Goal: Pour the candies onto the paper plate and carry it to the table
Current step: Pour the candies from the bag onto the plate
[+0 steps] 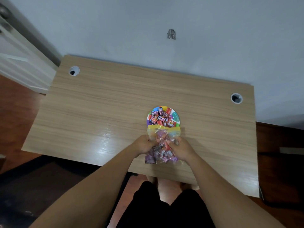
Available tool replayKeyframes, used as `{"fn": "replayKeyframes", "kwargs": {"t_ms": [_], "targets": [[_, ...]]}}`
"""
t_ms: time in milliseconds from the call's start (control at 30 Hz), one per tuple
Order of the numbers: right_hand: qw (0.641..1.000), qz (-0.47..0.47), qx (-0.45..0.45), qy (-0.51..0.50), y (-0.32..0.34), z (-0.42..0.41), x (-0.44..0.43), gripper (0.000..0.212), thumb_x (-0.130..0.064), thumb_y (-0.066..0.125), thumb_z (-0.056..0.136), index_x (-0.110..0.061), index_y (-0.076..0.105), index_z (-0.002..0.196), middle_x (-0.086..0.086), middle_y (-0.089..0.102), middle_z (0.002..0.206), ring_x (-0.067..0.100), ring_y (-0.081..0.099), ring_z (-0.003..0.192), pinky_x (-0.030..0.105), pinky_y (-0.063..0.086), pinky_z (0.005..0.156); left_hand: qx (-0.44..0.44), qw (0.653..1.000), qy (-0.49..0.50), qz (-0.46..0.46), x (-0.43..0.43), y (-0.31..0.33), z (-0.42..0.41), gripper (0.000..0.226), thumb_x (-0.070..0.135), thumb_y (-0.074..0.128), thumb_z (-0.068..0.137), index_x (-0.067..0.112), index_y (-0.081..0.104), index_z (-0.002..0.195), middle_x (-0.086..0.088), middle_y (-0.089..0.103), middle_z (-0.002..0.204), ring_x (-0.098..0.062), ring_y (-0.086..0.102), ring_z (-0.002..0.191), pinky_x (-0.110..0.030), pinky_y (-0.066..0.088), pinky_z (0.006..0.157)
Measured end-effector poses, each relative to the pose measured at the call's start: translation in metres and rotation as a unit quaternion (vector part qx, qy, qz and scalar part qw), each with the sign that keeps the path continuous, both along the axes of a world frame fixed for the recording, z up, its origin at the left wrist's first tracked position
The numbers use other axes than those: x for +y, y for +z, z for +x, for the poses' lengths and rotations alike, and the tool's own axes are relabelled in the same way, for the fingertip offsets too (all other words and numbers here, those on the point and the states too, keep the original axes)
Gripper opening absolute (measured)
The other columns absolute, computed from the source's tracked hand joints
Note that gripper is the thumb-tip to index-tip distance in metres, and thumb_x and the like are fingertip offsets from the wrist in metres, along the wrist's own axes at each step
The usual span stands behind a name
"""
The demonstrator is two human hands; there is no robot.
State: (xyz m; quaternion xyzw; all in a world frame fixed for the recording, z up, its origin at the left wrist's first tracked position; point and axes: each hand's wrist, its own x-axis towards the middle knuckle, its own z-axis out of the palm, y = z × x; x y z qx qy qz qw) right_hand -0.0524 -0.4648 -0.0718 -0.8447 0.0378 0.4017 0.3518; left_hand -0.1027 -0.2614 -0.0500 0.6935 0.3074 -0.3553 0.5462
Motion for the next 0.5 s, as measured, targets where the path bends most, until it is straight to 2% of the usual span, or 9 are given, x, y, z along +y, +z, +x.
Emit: {"fn": "replayKeyframes", "kwargs": {"t_ms": [67,100,167,233,300,367,400,500], "targets": [[1.000,-0.003,-0.001,-0.001,0.002,-0.001,-0.002,0.029,-0.039,0.067,0.103,-0.015,0.069,0.119,0.003,0.071,0.111,0.025,0.068,0.103,0.032,0.048,0.084,0.002,1.000,0.006,-0.001,0.001,-0.001,-0.002,0.033,0.047,0.072,0.096,0.016,0.079,0.101,-0.012,0.082,0.110,-0.028,0.078,0.099,-0.046,0.062,0.095],[1.000,-0.002,0.001,-0.001,0.004,-0.001,-0.002,0.031,-0.039,0.066,0.103,-0.014,0.068,0.121,0.002,0.069,0.108,0.023,0.067,0.097,0.030,0.047,0.079,0.004,1.000,0.007,-0.003,0.001,0.000,-0.003,0.034,0.048,0.072,0.096,0.016,0.079,0.102,-0.012,0.082,0.112,-0.029,0.077,0.103,-0.047,0.062,0.096],[1.000,0.001,0.004,-0.001,0.008,-0.003,-0.004,0.032,-0.036,0.064,0.105,-0.011,0.067,0.124,-0.001,0.069,0.097,0.014,0.067,0.074,0.024,0.049,0.061,0.006,1.000,0.011,-0.012,0.001,0.001,-0.005,0.039,0.048,0.072,0.096,0.012,0.079,0.106,-0.014,0.082,0.113,-0.030,0.077,0.108,-0.048,0.062,0.097],[1.000,0.003,0.009,-0.005,0.011,-0.003,-0.006,0.028,-0.035,0.063,0.107,-0.015,0.066,0.126,0.001,0.070,0.099,0.006,0.064,0.066,0.020,0.046,0.053,0.006,1.000,0.013,-0.021,0.001,0.004,-0.006,0.043,0.048,0.072,0.096,0.008,0.079,0.112,-0.014,0.082,0.113,-0.032,0.077,0.111,-0.048,0.062,0.097],[1.000,0.008,0.009,-0.009,0.014,-0.004,-0.006,0.029,-0.036,0.064,0.106,-0.016,0.066,0.127,0.003,0.072,0.109,0.014,0.070,0.076,0.023,0.052,0.064,0.003,1.000,0.016,-0.027,0.001,0.005,-0.007,0.044,0.047,0.072,0.096,0.007,0.078,0.113,-0.014,0.082,0.112,-0.034,0.077,0.111,-0.046,0.063,0.095],[1.000,0.008,0.006,-0.017,0.016,-0.005,-0.007,0.033,-0.040,0.066,0.103,-0.016,0.069,0.125,0.004,0.074,0.117,0.024,0.073,0.100,0.034,0.057,0.087,0.003,0.999,0.022,-0.031,0.001,0.008,-0.006,0.044,0.047,0.073,0.096,0.006,0.078,0.113,-0.014,0.082,0.113,-0.033,0.077,0.111,-0.042,0.064,0.092],[1.000,0.008,0.007,-0.022,0.017,-0.005,-0.007,0.034,-0.042,0.066,0.103,-0.016,0.070,0.125,0.005,0.075,0.118,0.027,0.072,0.108,0.037,0.057,0.094,0.003,0.999,0.026,-0.035,0.001,0.008,-0.006,0.045,0.046,0.074,0.095,0.006,0.078,0.114,-0.014,0.082,0.113,-0.033,0.077,0.111,-0.041,0.064,0.091],[1.000,0.008,0.009,-0.029,0.023,-0.004,-0.008,0.035,-0.041,0.067,0.103,-0.015,0.070,0.126,0.005,0.074,0.118,0.027,0.071,0.110,0.035,0.053,0.093,-0.001,0.999,0.033,-0.039,0.002,0.011,-0.005,0.045,0.045,0.076,0.094,0.007,0.077,0.117,-0.014,0.081,0.117,-0.031,0.076,0.113,-0.035,0.064,0.081]]}}
